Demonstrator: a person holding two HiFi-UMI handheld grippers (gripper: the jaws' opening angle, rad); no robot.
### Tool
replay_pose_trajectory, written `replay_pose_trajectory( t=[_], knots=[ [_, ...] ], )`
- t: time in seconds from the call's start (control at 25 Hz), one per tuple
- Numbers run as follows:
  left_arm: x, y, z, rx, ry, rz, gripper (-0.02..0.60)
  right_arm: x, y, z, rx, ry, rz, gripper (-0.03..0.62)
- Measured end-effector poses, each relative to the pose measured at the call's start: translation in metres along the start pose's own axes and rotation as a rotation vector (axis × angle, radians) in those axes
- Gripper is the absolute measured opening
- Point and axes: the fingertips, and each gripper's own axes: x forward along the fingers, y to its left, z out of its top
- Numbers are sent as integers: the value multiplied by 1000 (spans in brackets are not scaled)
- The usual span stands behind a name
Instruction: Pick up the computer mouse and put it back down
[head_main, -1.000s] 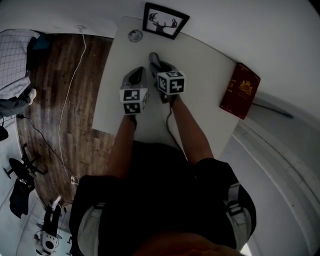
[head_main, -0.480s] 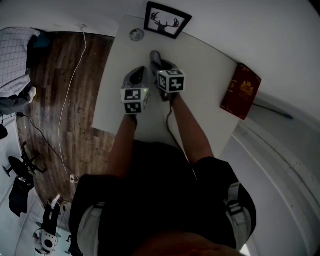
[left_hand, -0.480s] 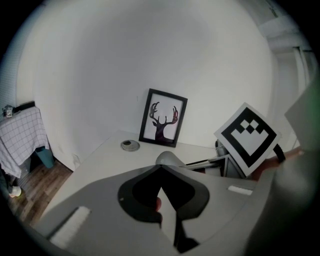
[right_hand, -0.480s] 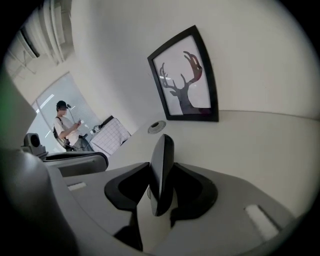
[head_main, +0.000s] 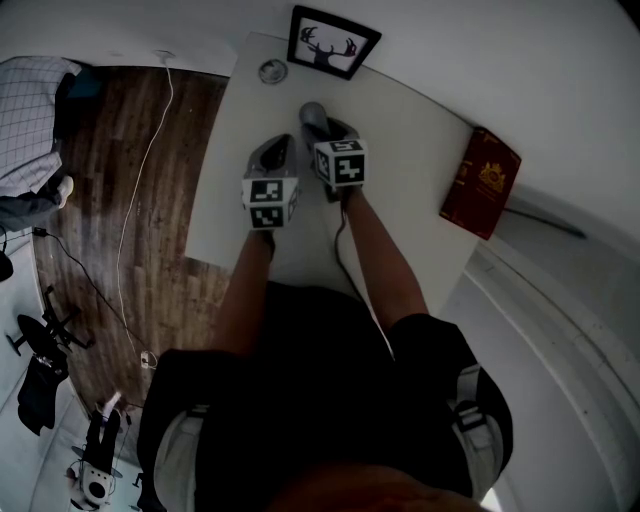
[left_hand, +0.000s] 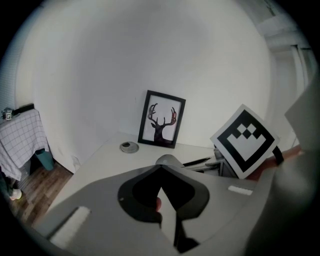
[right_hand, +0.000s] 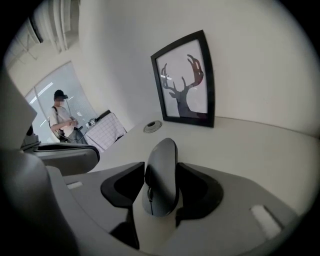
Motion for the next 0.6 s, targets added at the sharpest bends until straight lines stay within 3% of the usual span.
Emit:
replay_pose_trajectory(
  t=[0.6],
  knots=[
    [-8,-17,9,12,-30,-23,0,-23,2,12,-71,-59,-39,256]
  ],
)
